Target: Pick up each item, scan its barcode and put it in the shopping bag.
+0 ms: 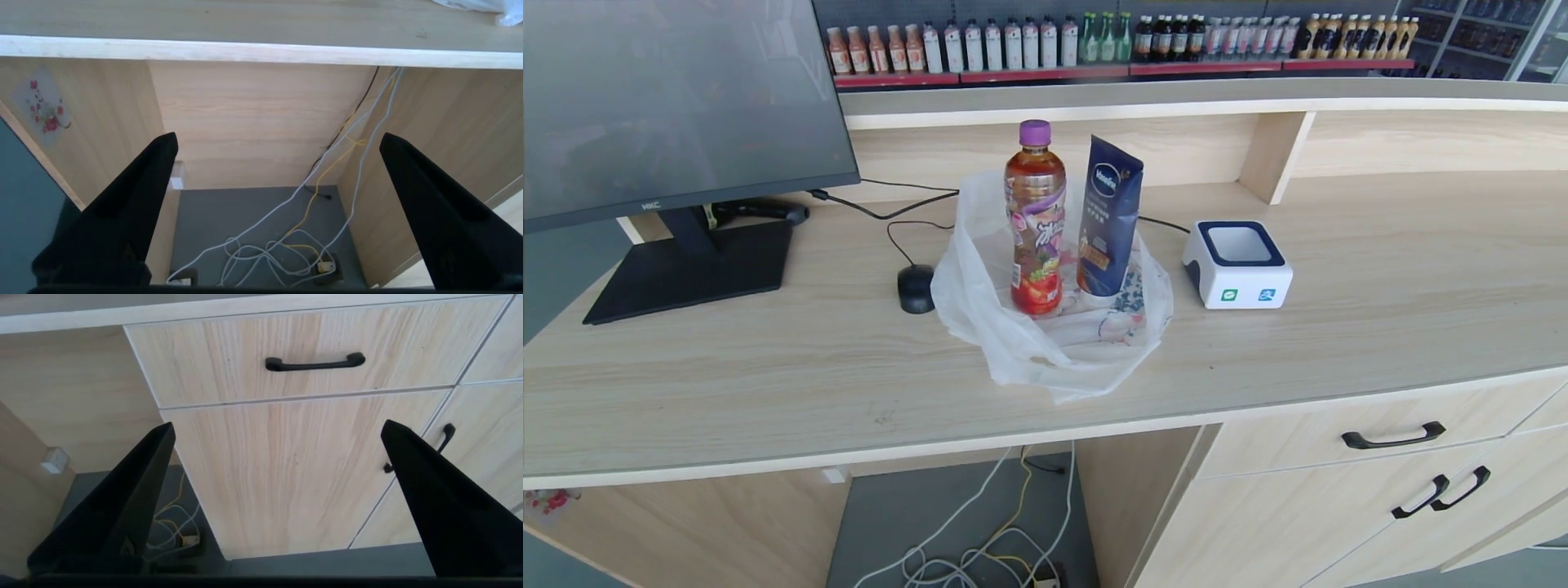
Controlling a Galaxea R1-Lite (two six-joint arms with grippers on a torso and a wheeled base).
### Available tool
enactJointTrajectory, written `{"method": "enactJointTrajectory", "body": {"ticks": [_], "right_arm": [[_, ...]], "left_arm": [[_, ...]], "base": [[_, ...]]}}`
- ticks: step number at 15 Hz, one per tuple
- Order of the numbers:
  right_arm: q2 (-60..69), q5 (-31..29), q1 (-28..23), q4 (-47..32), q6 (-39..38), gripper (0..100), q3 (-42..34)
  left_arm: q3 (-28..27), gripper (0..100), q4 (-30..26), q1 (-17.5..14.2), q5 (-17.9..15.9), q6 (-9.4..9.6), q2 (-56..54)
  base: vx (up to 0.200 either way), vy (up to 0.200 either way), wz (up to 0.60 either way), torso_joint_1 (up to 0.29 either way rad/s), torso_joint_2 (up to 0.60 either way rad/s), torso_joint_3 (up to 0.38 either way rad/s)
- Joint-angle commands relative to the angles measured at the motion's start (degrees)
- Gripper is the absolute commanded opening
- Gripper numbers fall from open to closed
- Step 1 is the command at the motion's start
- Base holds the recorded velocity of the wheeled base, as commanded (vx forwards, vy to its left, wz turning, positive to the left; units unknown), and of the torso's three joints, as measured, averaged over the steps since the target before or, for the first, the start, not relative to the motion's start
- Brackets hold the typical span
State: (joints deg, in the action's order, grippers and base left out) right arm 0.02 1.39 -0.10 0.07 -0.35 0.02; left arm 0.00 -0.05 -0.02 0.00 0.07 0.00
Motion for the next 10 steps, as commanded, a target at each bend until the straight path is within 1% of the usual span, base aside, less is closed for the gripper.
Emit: {"method": "enactJointTrajectory", "body": {"ticks": [1, 5, 6, 8, 10], "right_arm": [[-0.02, 0.02, 0.01, 0.01, 0.00, 100, -0.02], [-0.02, 0.02, 0.01, 0.01, 0.00, 100, -0.02], [-0.02, 0.02, 0.01, 0.01, 0.00, 100, -0.02], [-0.02, 0.02, 0.01, 0.01, 0.00, 100, -0.02], [-0.02, 0.02, 0.01, 0.01, 0.00, 100, -0.02]], "left_arm": [[0.00, 100, 0.05, -0.06, 0.00, -0.07, 0.00], [0.00, 100, -0.04, -0.06, 0.00, -0.25, 0.00], [0.00, 100, -0.04, -0.06, 0.09, -0.69, 0.00], [0.00, 100, -0.04, -0.06, 0.09, -0.95, 0.00], [0.00, 100, -0.04, -0.06, 0.09, -0.86, 0.00]], "base": [[0.000, 0.000, 0.00, 0.000, 0.00, 0.000], [0.000, -0.200, 0.00, 0.001, 0.00, 0.004], [0.000, -0.200, 0.00, -0.002, 0.00, -0.002], [0.000, -0.200, 0.00, 0.010, 0.01, 0.000], [0.000, -0.200, 0.00, 0.007, 0.00, 0.005]]}}
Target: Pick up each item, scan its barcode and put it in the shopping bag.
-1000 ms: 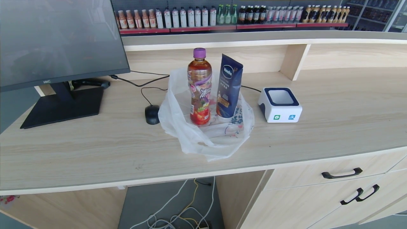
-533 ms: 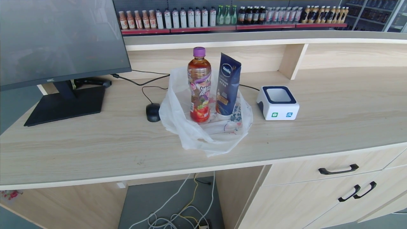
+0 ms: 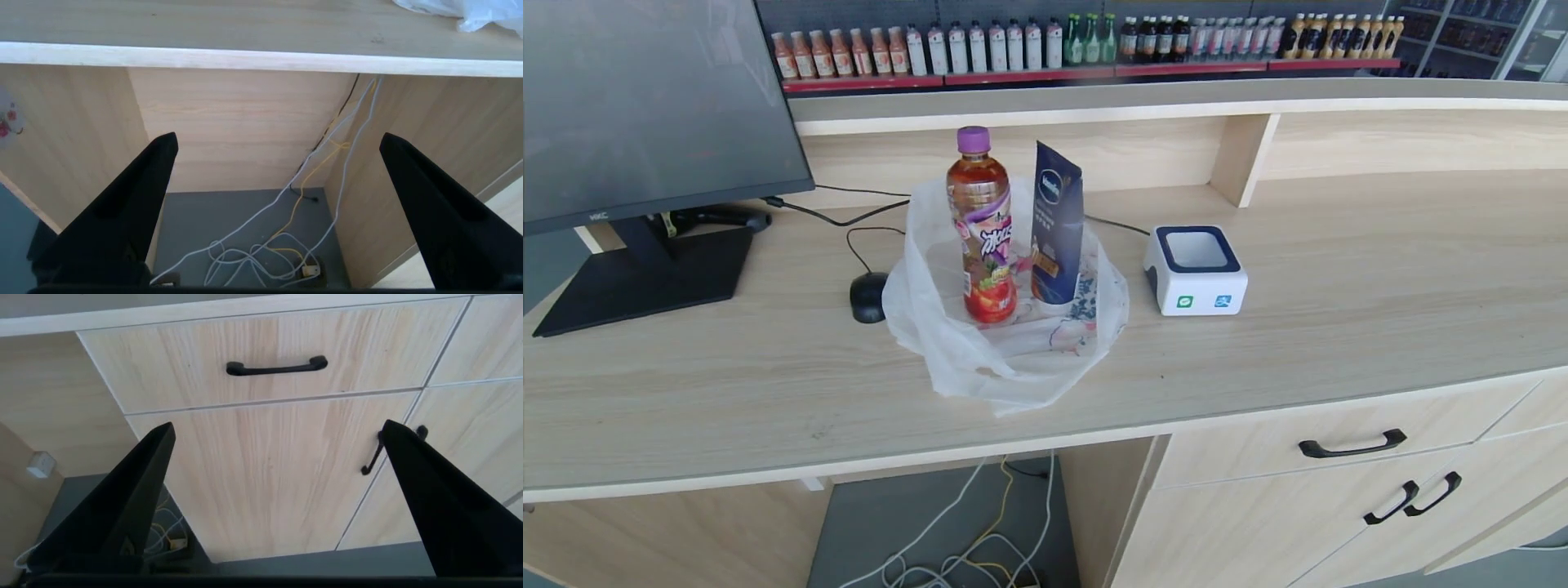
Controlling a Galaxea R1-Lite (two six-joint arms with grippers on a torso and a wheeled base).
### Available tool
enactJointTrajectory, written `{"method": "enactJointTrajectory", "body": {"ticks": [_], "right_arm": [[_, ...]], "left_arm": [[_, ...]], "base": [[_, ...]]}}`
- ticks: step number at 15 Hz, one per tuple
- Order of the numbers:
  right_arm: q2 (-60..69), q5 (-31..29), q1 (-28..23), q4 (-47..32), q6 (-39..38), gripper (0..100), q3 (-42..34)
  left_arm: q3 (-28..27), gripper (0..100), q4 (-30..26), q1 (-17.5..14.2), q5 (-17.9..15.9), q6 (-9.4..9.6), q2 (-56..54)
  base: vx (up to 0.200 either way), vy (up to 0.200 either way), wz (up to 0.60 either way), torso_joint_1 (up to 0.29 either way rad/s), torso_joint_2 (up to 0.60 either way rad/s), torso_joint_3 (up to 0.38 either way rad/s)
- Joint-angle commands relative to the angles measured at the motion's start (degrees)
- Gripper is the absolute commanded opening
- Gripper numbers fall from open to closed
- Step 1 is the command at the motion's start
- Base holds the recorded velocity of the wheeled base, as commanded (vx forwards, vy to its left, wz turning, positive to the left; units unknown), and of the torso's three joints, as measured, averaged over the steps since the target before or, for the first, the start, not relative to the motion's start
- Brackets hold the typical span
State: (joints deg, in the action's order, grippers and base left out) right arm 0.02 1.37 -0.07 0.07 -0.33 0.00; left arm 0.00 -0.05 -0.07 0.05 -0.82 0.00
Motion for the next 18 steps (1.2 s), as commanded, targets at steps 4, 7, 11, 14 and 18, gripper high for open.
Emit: {"method": "enactJointTrajectory", "body": {"ticks": [4, 7, 11, 14, 18], "right_arm": [[-0.02, 0.04, -0.01, 0.01, -0.02, 100, 0.00], [-0.02, 0.04, -0.01, 0.01, -0.02, 100, 0.00], [-0.02, 0.04, -0.01, 0.01, -0.02, 100, 0.00], [-0.02, 0.04, -0.01, 0.01, 0.07, 100, 0.00], [-0.02, 0.04, -0.01, 0.01, 0.07, 100, 0.00]], "left_arm": [[-0.09, 100, -0.04, -0.01, 0.04, 0.03, 0.00], [0.00, 100, -0.04, -0.01, 0.04, -0.06, 0.00], [0.00, 100, -0.04, -0.01, 0.04, 0.03, 0.00], [0.00, 100, -0.04, -0.01, 0.04, 0.03, 0.00], [0.00, 100, -0.04, -0.01, 0.04, -0.06, 0.00]], "base": [[0.000, -0.200, 0.00, 0.002, 0.00, 0.000], [0.000, -0.200, 0.00, -0.001, 0.00, -0.001], [0.000, -0.200, 0.00, 0.000, 0.00, 0.004], [0.000, -0.200, 0.00, 0.005, 0.00, 0.005], [0.000, -0.200, 0.00, -0.001, 0.00, 0.005]]}}
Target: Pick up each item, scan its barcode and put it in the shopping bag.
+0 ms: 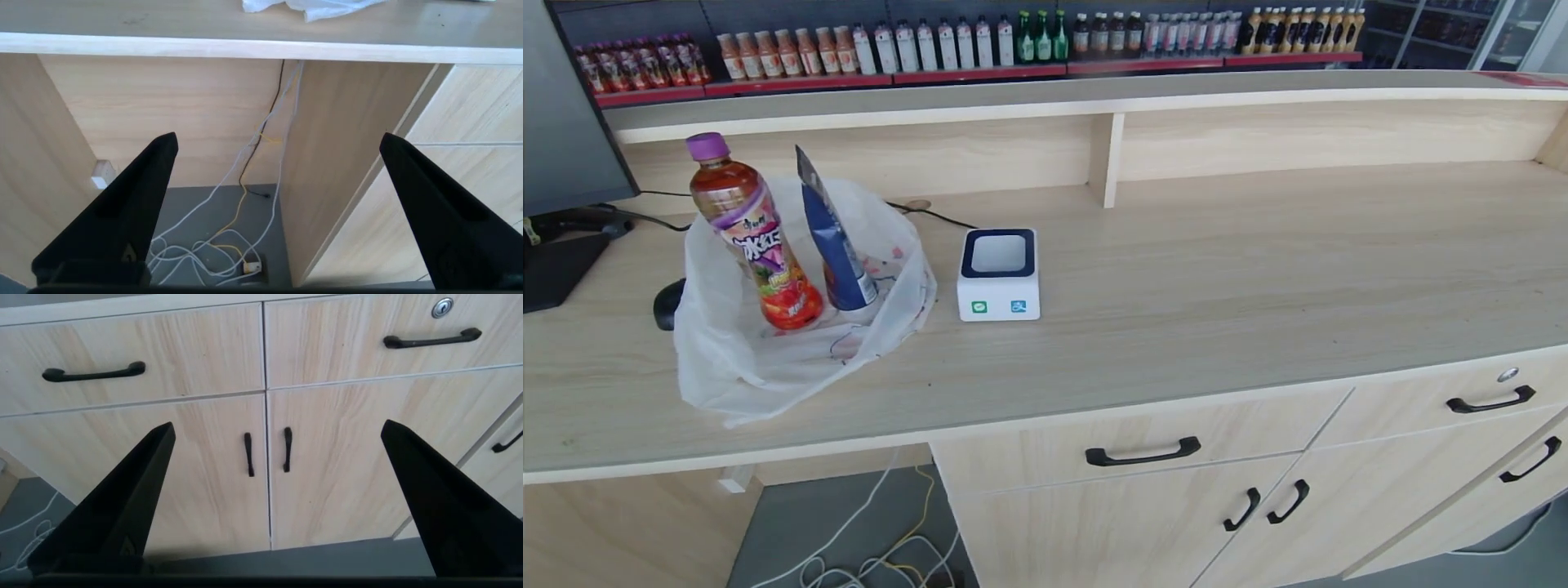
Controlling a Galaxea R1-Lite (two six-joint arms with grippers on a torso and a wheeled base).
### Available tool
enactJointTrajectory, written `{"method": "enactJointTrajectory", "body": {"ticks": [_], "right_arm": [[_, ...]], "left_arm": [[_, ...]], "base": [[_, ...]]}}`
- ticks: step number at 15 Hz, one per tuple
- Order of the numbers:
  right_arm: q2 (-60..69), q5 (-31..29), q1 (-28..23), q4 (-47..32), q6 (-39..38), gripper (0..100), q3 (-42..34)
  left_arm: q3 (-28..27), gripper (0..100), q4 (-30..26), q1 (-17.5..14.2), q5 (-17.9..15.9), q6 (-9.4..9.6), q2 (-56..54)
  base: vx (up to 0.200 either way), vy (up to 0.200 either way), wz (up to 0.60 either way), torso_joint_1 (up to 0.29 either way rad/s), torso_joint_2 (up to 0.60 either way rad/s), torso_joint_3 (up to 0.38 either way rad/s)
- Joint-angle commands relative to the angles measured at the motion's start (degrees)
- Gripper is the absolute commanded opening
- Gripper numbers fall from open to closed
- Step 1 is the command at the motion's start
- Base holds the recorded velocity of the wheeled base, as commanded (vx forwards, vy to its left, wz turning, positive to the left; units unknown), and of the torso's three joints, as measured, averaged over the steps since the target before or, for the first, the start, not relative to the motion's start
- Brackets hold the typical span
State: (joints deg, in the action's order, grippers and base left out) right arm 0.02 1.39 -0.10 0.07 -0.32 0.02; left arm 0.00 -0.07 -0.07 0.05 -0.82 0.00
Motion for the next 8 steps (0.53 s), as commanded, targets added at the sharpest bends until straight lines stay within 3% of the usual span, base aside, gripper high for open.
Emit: {"method": "enactJointTrajectory", "body": {"ticks": [1, 8], "right_arm": [[-0.02, 0.02, 0.01, 0.01, -0.03, 100, -0.02], [-0.02, -0.07, 0.01, 0.01, -0.12, 100, -0.02]], "left_arm": [[0.00, 100, 0.07, -0.01, -0.05, 0.03, 0.00], [0.00, 100, 0.07, -0.01, 0.04, 0.20, 0.00]], "base": [[0.000, 0.000, 0.00, 0.000, 0.00, 0.000], [0.000, 0.000, 0.00, 0.000, 0.00, 0.000]]}}
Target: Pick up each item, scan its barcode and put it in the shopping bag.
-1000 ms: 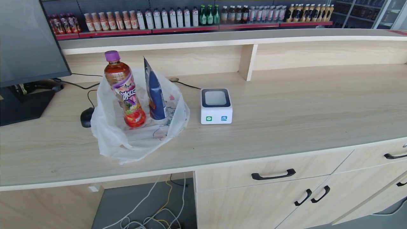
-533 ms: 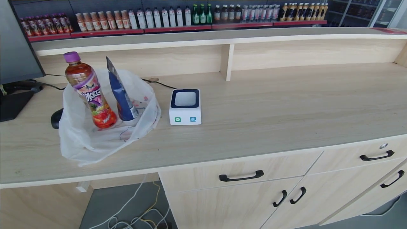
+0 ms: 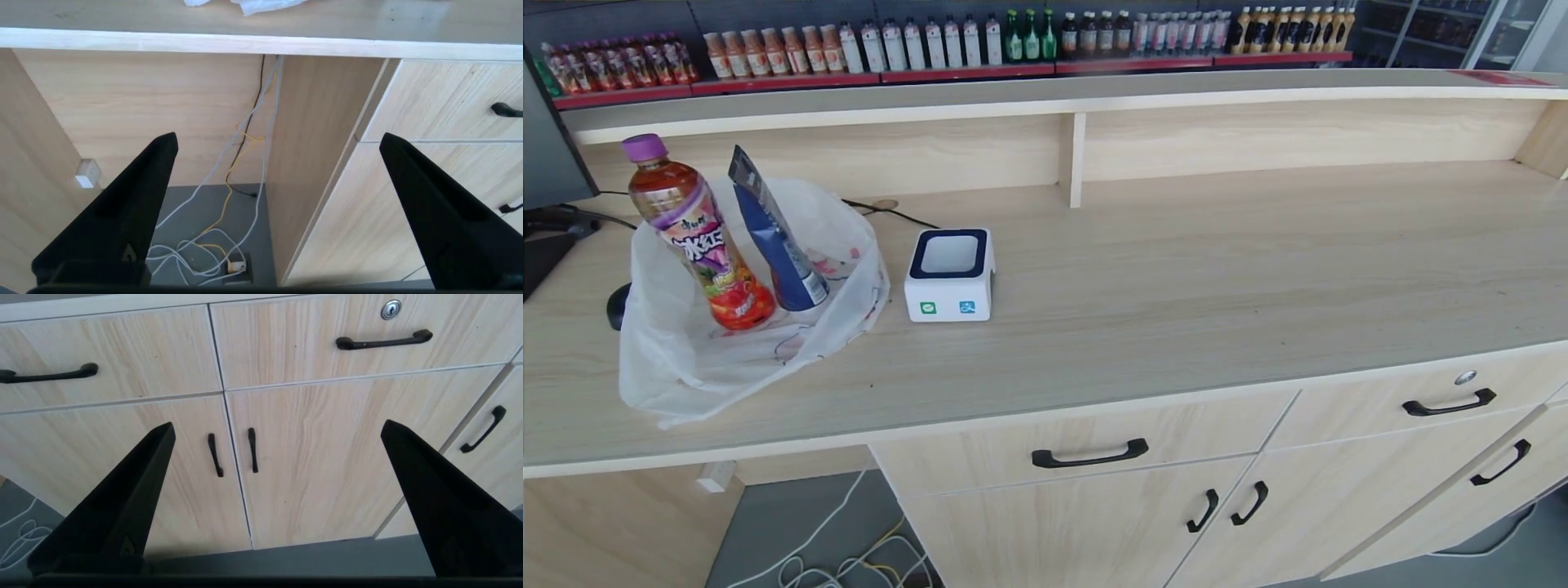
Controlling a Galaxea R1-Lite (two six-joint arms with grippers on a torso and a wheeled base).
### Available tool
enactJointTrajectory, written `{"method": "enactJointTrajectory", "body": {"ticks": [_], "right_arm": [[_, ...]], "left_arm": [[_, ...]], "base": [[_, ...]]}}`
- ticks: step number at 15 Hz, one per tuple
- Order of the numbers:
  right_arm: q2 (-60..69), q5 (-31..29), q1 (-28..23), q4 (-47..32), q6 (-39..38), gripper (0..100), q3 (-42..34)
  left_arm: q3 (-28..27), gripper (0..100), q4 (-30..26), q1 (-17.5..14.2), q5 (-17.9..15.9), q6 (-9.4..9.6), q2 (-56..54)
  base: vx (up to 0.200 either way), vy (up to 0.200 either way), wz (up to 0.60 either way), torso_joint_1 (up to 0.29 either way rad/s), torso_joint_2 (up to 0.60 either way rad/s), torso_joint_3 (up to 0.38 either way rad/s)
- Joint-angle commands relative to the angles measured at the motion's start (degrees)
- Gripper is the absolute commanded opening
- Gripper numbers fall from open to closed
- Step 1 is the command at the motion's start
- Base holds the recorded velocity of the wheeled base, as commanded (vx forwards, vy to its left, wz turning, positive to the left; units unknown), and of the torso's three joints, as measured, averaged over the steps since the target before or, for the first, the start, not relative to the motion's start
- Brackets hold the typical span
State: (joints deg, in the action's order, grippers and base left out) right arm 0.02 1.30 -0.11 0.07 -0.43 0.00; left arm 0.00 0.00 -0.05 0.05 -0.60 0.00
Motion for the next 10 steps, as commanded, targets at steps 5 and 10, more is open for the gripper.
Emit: {"method": "enactJointTrajectory", "body": {"ticks": [5, 10], "right_arm": [[-0.02, 0.01, 0.02, 0.01, -0.01, 100, 0.00], [-0.02, 0.01, 0.02, 0.01, -0.01, 100, 0.00]], "left_arm": [[0.00, 100, 0.00, -0.04, -0.05, -0.02, 0.00], [0.00, 100, 0.00, -0.04, 0.04, -0.11, 0.00]], "base": [[0.000, 0.000, 0.00, 0.000, 0.00, 0.000], [0.000, 0.000, 0.00, 0.000, 0.00, 0.000]]}}
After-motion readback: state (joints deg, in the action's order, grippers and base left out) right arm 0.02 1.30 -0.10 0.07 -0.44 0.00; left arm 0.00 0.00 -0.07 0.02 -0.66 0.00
